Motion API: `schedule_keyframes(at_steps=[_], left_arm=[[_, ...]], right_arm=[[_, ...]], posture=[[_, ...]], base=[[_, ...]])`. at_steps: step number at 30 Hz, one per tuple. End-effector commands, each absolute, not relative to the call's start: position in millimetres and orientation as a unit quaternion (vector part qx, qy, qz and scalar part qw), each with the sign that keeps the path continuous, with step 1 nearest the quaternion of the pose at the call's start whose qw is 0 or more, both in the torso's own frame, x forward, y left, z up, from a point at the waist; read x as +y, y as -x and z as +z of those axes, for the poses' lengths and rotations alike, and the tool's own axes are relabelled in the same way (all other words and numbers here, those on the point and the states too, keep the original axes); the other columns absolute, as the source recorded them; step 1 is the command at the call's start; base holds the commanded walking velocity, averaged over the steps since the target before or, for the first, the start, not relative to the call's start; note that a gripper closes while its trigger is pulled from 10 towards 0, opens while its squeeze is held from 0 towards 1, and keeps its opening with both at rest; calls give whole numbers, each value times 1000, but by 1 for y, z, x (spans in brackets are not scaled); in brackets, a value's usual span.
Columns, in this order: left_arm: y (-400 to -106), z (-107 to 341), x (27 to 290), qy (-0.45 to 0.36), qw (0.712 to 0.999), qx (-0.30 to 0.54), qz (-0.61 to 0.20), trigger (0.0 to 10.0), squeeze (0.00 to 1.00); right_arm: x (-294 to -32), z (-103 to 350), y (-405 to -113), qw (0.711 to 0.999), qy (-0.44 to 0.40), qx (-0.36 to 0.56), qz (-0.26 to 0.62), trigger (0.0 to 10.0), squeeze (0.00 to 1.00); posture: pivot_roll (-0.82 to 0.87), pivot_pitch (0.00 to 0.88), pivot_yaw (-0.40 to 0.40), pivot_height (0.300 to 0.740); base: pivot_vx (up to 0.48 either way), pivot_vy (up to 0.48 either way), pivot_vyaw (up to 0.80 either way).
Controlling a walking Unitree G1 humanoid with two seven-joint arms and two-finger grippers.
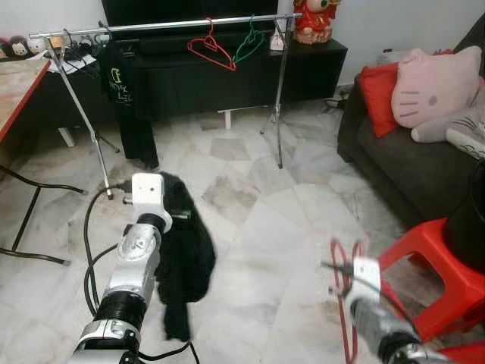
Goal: Hang hanger
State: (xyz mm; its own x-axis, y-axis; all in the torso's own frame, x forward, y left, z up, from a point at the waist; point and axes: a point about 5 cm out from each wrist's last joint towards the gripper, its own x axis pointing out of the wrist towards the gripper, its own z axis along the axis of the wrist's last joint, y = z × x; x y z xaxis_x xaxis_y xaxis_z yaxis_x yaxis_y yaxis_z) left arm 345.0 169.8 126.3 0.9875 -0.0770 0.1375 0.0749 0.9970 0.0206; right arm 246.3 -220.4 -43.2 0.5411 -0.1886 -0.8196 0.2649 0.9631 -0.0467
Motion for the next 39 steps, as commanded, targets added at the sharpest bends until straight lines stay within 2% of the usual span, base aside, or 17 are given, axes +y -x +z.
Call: schedule_keyframes(at_steps=[1,3,7,10,13,16,20,23,25,34,36,39], left_arm=[[-342,137,160,-10,993,-101,-62,10000,0],[-337,144,152,-22,990,-118,-77,10000,0],[-332,149,150,-36,987,-134,-86,10000,0],[-328,156,151,-33,986,-144,-83,10000,0],[-323,158,149,-30,985,-146,-83,10000,0],[-317,153,151,-33,987,-138,-80,10000,0],[-315,146,156,-46,988,-126,-72,10000,0],[-314,139,160,-85,987,-112,-72,10000,0],[-312,138,160,-64,990,-104,-71,10000,0],[-312,135,159,-70,991,-89,-68,10000,0],[-313,137,160,-68,991,-91,-65,10000,0],[-313,139,161,-72,991,-94,-63,10000,0]], right_arm=[[-220,-45,-243,870,-19,477,-122,10000,0],[-216,-47,-242,866,-12,487,-107,10000,0],[-207,-55,-233,855,52,514,-56,10000,0],[-200,-52,-239,863,48,501,-42,10000,0],[-203,-51,-240,862,61,501,-43,10000,0],[-210,-55,-231,847,69,524,-62,10000,0],[-210,-52,-236,854,68,513,-57,10000,0],[-209,-51,-237,856,71,510,-48,10000,0],[-209,-50,-240,860,62,504,-51,10000,0],[-204,-47,-246,866,61,496,-37,10000,0],[-193,-52,-241,863,70,500,-28,10000,0],[-191,-52,-241,863,70,499,-24,10000,0]], posture=[[-20,0,-33,740],[-17,0,-39,740],[-3,0,-51,740],[18,0,-54,740],[19,0,-43,740],[-1,0,-37,740],[12,0,-40,740],[24,0,-38,740],[22,0,-32,740],[12,0,-23,740],[20,0,-27,740],[30,0,-30,740]], base=[[0,0,0],[0,0,0],[0,0,0],[0,0,0],[0,0,0],[0,0,0],[0,0,0],[0,0,0],[0,0,0],[0,141,0],[0,328,622],[0,330,800]])
